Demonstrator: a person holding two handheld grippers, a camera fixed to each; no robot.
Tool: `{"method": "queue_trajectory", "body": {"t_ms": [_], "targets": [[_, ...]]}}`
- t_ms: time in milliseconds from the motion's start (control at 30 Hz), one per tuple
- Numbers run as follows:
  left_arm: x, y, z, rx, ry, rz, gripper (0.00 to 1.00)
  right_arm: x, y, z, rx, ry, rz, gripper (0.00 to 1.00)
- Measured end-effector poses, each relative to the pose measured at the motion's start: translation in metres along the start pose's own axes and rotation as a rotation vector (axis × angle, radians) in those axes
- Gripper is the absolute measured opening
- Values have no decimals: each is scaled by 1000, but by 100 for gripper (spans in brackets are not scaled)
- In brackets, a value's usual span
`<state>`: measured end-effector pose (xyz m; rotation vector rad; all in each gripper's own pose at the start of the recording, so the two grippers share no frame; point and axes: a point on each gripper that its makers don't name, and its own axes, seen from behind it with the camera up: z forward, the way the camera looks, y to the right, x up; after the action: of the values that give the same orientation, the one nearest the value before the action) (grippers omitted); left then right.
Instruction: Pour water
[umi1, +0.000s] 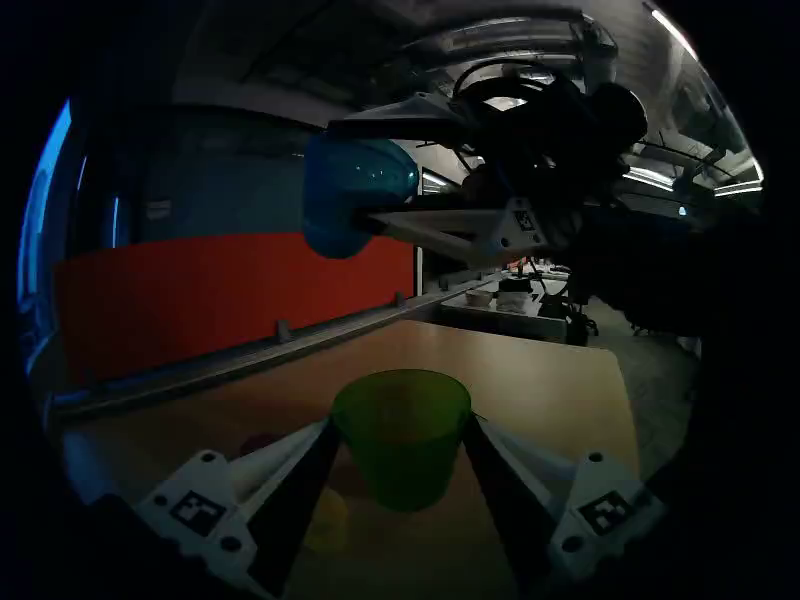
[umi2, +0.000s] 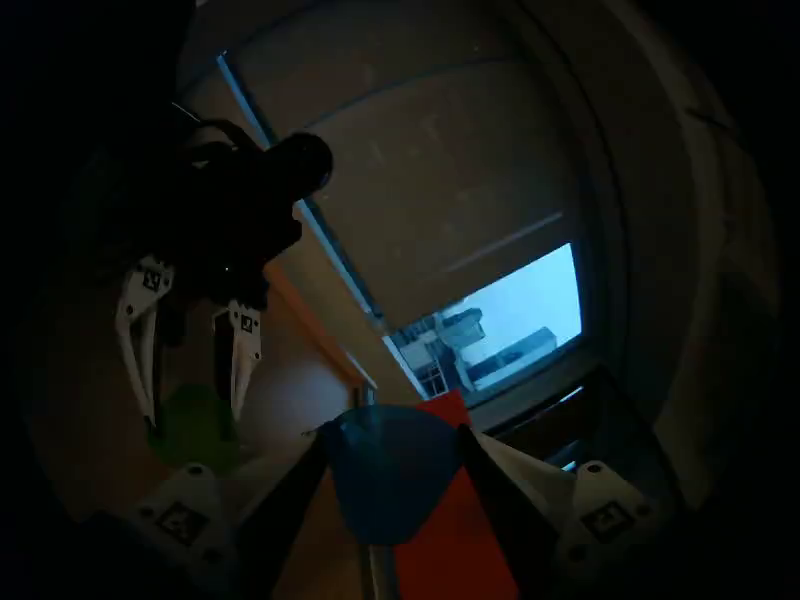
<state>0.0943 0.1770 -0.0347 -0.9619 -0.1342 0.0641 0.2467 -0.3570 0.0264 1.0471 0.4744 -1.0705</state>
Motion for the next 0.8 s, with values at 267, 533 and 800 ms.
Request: {"method": "queue_trajectory", "body": {"t_ms": [267, 533, 800], "targets": [[2, 0, 0, 4, 6, -1, 86, 1, -1, 0, 7, -3, -23, 94], [3, -1, 0, 8, 7, -2, 86, 4, 0, 1, 4, -6, -42, 94], [1, -1, 1, 5, 5, -1, 86, 6, 0, 0, 1, -6, -53, 94]]}}
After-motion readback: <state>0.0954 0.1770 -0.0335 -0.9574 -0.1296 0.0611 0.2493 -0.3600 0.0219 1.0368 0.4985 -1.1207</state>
